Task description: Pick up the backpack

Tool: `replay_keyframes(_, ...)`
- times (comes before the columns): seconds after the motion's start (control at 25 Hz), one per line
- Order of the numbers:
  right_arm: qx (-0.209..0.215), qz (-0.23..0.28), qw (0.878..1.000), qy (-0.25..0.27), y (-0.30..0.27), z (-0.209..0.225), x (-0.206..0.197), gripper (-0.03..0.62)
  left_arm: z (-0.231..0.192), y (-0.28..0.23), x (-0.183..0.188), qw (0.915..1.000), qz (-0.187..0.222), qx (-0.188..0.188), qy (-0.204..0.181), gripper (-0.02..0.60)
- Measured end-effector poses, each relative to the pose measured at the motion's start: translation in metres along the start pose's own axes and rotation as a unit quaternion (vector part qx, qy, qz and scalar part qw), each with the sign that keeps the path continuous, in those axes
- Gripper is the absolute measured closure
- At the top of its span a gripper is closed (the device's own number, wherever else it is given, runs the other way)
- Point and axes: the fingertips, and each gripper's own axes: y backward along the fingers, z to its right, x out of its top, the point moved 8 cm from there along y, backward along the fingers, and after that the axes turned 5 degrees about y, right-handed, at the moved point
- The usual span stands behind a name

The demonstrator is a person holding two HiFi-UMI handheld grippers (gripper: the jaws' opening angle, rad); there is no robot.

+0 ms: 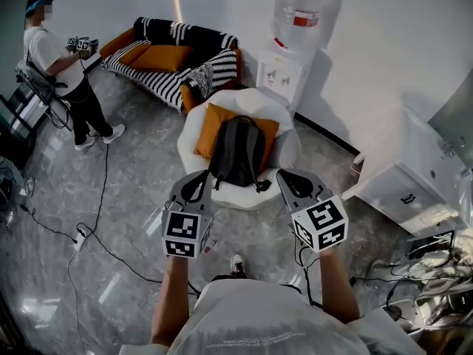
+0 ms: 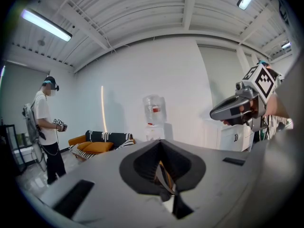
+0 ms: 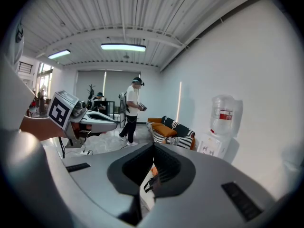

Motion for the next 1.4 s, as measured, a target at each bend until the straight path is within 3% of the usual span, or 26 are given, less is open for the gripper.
replay_keyframes(0.8,-0.004,-0.027,1.000,-0.013,-0.059,0.010,0.002,0.592,-0.049,-0.045,-0.011,0.9995,-0.022,-0.018,0.013,0.558)
replay_keyframes(1.4,0.017,-0.034,0.999,-0.020,-0.149,0.068,0.008,0.591,-0.100,-0.125,-0.006,0.9989,-0.044,-0.004,0.015,0.558)
